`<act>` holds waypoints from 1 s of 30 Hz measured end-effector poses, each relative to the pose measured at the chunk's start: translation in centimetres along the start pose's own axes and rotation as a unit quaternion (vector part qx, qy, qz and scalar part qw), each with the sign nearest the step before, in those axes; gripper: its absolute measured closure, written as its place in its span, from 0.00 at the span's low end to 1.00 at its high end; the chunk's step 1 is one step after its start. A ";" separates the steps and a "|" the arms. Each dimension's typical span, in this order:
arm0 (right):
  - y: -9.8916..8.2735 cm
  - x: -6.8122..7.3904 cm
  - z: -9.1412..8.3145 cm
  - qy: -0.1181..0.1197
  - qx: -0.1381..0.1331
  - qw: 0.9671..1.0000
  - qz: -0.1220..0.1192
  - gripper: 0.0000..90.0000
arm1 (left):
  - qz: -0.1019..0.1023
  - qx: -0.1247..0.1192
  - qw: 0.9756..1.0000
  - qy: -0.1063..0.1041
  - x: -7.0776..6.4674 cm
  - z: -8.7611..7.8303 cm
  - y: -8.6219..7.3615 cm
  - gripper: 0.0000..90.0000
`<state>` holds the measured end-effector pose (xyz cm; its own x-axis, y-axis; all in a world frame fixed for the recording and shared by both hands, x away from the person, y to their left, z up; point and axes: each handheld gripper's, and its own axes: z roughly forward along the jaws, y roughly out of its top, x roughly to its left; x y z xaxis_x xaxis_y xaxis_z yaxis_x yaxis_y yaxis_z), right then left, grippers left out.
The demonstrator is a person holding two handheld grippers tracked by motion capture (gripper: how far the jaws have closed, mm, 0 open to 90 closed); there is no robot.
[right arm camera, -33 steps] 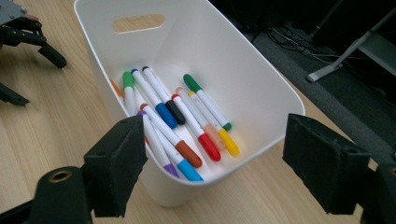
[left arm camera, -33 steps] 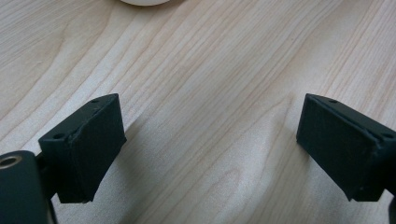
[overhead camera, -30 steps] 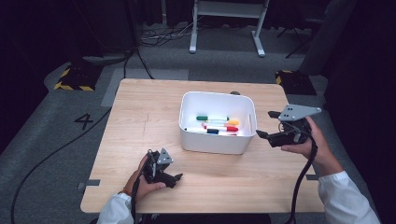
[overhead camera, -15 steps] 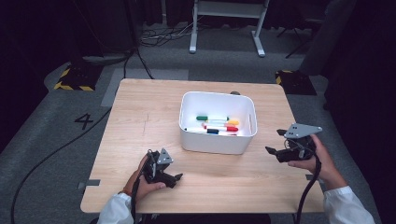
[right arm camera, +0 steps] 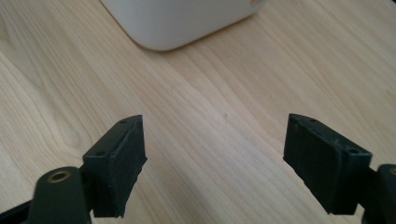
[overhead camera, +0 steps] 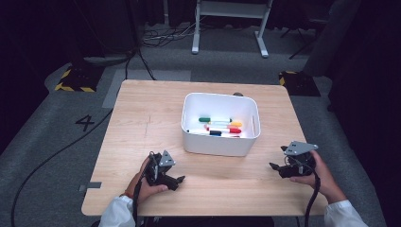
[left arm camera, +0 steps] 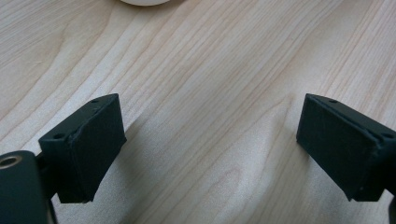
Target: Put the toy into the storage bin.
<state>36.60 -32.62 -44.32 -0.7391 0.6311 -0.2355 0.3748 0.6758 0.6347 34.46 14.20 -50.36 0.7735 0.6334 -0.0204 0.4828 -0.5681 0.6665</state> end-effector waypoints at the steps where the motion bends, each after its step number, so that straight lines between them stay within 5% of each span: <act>1: -0.3 0.1 0.2 0.000 0.001 1.000 0.000 0.24 | 0.000 0.000 1.000 0.000 0.0 0.0 0.0 0.09; 15: -5.0 0.6 1.1 0.023 -0.007 0.998 0.063 0.23 | 0.001 0.001 1.000 0.001 0.0 0.0 0.0 0.09; 23: -7.4 0.6 1.5 0.044 -0.044 0.990 0.125 0.20 | -0.001 0.000 1.000 0.001 0.0 0.0 0.0 0.09; 30: -7.5 0.7 1.5 0.037 -0.051 0.990 0.129 0.20 | 0.001 0.000 1.000 0.001 0.0 0.0 0.0 0.09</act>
<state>34.11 -36.68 -50.38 -0.6659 0.7460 -0.0040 0.5015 0.4516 0.7379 34.46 14.21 -50.36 0.7739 0.6331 -0.0175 0.4814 -0.5700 0.6658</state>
